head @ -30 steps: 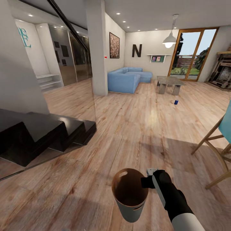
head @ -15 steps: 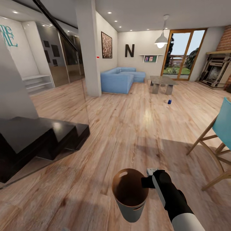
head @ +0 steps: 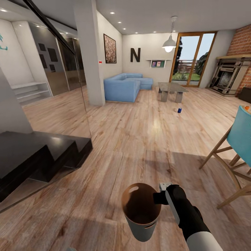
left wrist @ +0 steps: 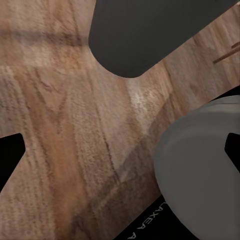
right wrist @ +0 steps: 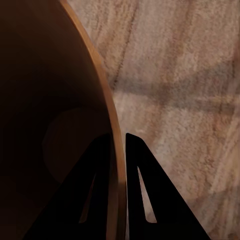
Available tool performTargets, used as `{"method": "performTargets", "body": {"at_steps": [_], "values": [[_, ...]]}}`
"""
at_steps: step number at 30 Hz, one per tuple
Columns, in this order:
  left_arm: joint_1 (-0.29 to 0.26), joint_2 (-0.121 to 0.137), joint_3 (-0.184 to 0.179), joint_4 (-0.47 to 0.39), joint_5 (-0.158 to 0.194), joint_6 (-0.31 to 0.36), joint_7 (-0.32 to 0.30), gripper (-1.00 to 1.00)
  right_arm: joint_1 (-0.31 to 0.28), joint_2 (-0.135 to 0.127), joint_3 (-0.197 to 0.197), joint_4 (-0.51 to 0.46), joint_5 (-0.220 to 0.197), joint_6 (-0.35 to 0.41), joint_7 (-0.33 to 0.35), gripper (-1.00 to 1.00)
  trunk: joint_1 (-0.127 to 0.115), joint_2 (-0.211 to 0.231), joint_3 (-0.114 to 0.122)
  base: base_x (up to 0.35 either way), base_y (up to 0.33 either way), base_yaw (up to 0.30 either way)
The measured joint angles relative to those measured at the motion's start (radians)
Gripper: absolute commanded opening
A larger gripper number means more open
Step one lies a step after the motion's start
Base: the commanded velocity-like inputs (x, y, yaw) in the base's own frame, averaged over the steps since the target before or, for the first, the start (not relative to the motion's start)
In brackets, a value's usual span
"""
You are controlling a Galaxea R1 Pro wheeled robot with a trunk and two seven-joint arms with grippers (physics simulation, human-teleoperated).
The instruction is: Put the three can of soda from the living room inside the tash can in the kitchen.
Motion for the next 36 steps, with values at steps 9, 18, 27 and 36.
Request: {"method": "performTargets", "body": {"at_steps": [9,18,27,36], "values": [[0.0,0.0,0.0,0.0,0.0,0.0,0.0,1.0,0.0,0.0,0.0,0.0,0.004,0.0,0.0,-1.0,0.0,0.0,0.0,0.218,0.0,-0.001],[0.0,0.0,0.0,0.0,0.0,0.0,0.0,1.0,0.0,0.0,0.0,0.0,0.005,0.0,0.0,-1.0,0.0,0.0,0.0,0.091,0.0,0.0],[0.0,0.0,0.0,0.0,0.0,0.0,0.0,1.0,0.0,0.0,0.0,0.0,0.006,0.0,-0.001,-1.0,0.0,0.0,0.0,0.007,0.0,0.0],[0.0,0.0,0.0,0.0,0.0,0.0,0.0,1.0,0.0,0.0,0.0,0.0,0.006,0.0,-0.001,-1.0,0.0,0.0,0.0,0.0,0.0,0.0]]}}
